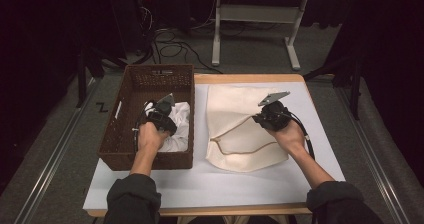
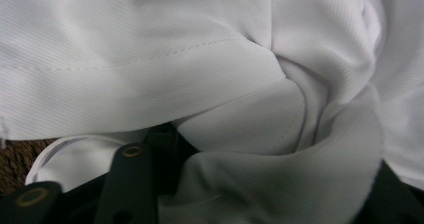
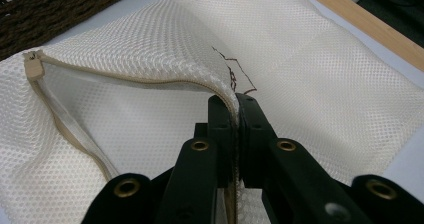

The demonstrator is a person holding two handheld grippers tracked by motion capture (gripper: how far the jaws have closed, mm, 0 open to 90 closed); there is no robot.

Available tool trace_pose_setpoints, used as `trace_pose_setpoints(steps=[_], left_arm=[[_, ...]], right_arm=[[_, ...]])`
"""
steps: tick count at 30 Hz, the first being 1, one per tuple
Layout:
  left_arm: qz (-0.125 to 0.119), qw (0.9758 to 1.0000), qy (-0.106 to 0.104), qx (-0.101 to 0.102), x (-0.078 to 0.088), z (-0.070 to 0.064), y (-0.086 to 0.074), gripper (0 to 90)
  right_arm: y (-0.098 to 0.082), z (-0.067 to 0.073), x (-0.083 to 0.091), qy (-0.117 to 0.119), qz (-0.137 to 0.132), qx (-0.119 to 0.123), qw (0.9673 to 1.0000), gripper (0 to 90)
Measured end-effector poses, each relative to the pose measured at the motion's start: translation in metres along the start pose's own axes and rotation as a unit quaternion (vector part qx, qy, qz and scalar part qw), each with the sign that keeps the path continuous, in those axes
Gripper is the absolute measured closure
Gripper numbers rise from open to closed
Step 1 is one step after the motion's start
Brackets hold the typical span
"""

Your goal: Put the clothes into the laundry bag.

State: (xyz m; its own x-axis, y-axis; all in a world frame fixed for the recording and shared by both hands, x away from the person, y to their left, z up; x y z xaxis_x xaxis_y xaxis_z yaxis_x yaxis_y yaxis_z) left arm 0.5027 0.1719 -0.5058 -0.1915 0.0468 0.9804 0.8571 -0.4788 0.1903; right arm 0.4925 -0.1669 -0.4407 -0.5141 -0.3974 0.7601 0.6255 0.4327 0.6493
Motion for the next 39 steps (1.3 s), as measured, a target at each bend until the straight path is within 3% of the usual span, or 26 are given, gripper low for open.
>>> trace_pose_setpoints(steps=[4, 10, 12, 23, 26, 39], left_arm=[[-0.013, 0.9999, -0.009, -0.002, 0.006, 0.000, 0.000, 56.3], [-0.023, 0.9996, -0.009, -0.011, 0.017, -0.001, 0.000, 56.9], [-0.037, 0.9992, -0.015, -0.009, 0.025, -0.001, 0.000, 56.9], [-0.065, 0.9977, -0.013, -0.015, 0.062, -0.006, -0.008, 57.0], [-0.078, 0.9967, -0.024, -0.008, 0.070, -0.005, -0.010, 57.0], [-0.102, 0.9944, -0.027, -0.013, 0.109, -0.006, -0.015, 56.9]], right_arm=[[0.002, 0.000, 0.005, 0.008, -0.009, -0.006, 0.9999, 87.1], [0.001, -0.005, 0.004, 0.013, -0.012, -0.013, 0.9998, 87.1], [0.002, -0.004, 0.003, 0.017, -0.014, -0.015, 0.9996, 87.1], [0.003, -0.003, -0.001, 0.028, -0.012, -0.005, 0.9995, 87.1], [0.003, -0.004, -0.001, 0.029, -0.013, -0.003, 0.9995, 87.1], [0.003, -0.004, 0.000, 0.029, -0.015, -0.008, 0.9995, 87.1]])
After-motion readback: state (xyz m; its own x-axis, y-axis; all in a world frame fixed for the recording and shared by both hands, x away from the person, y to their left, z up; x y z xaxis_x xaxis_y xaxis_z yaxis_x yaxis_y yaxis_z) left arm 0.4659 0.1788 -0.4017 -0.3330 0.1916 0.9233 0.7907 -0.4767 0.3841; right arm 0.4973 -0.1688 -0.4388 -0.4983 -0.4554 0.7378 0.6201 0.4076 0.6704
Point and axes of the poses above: each handheld gripper's, and its own axes: x roughly backward along the jaws, y roughly out of its top, z roughly to its left, the point moved 4 cm from there along -x, roughly forward along the jaws, and after that the axes turned 15 degrees about -x, right-handed, at the moved point
